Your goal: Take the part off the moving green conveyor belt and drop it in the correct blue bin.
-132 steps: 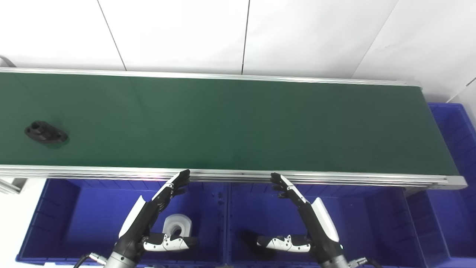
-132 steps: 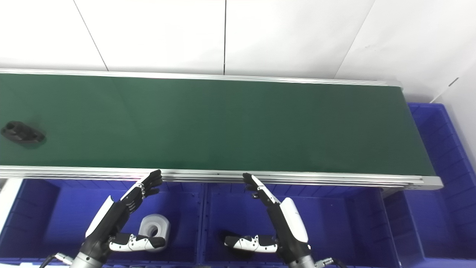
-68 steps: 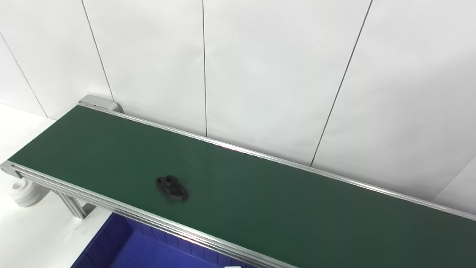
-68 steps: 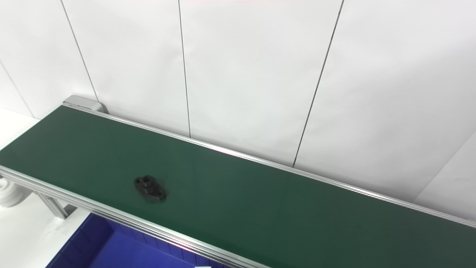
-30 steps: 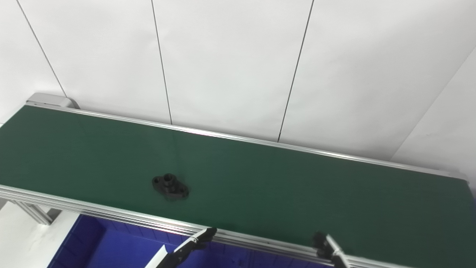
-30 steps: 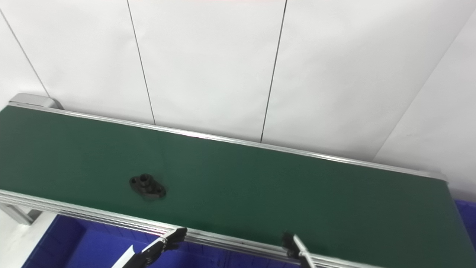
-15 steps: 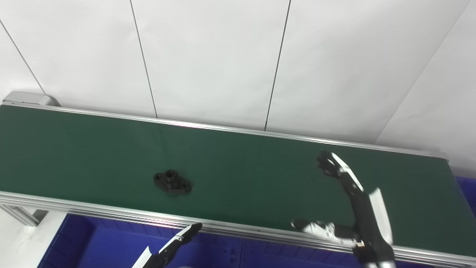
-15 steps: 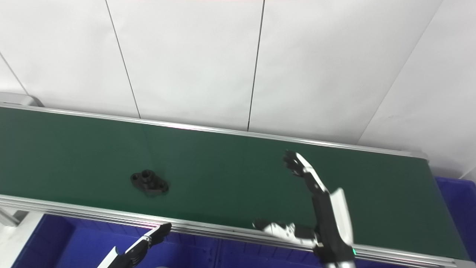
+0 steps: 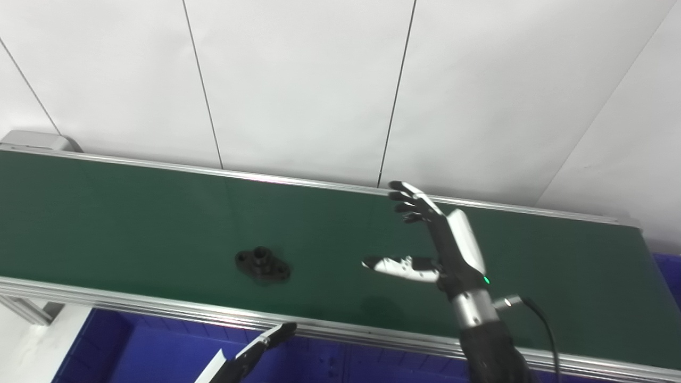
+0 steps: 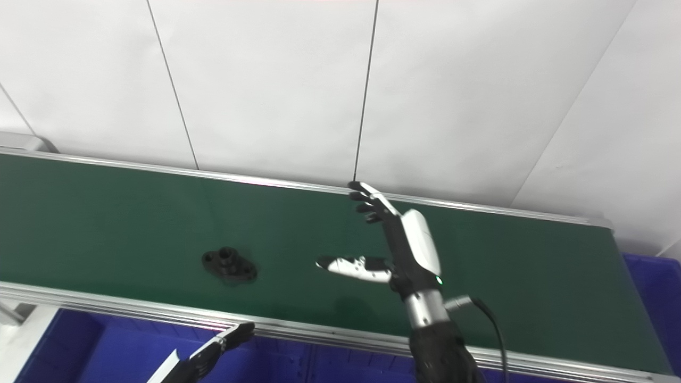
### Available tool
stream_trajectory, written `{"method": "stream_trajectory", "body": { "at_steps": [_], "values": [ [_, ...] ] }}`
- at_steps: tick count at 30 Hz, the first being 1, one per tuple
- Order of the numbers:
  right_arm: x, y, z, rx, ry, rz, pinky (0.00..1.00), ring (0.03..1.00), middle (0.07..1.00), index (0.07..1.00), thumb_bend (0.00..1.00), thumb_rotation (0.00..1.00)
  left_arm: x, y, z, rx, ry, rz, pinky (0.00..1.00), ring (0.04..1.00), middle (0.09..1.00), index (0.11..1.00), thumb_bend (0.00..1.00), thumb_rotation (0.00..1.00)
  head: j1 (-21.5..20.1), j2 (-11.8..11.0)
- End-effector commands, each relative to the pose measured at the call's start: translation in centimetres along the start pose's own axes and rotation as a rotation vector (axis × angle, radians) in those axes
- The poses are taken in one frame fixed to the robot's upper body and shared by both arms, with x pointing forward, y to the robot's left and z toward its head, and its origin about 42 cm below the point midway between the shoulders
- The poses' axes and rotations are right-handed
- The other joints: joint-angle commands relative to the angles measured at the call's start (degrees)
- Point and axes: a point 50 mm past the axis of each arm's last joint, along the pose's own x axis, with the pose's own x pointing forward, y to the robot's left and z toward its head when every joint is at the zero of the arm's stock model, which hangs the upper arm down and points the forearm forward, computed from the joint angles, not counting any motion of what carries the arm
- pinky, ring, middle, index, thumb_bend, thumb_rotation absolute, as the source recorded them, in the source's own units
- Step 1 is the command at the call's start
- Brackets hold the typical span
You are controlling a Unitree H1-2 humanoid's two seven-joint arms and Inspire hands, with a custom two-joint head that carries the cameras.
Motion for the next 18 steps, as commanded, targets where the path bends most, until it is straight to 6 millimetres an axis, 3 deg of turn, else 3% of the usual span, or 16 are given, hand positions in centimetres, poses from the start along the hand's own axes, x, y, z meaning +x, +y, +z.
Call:
{"method": "stream_trajectory", "body": {
  "at_steps": [1,9,18],
  "values": [
    [1.9,-0.1,1.6,-0.024,-0.053,-0.011,0.65,0.736,0.796,0.847,0.82,0.4,0.2,0.6,0.4,0.02,-0.04,-0.001,0.93,0.906,0.903,0.895,0.84,0.4,-0.1,-0.3],
    [4.7,1.1,2.9,-0.133,-0.07,0.062,0.67,0.738,0.782,0.844,0.84,0.41,0.3,0.4,0.3,0.031,-0.037,0.005,0.89,0.884,0.89,0.886,0.84,0.4,0.6,-0.5],
    [6.1,2.2,4.0,-0.27,-0.084,0.176,0.71,0.757,0.793,0.856,0.84,0.43,0.3,-0.1,0.5,0.045,-0.045,-0.008,0.89,0.885,0.893,0.88,0.83,0.4,1.2,-0.3]
  ]
}}
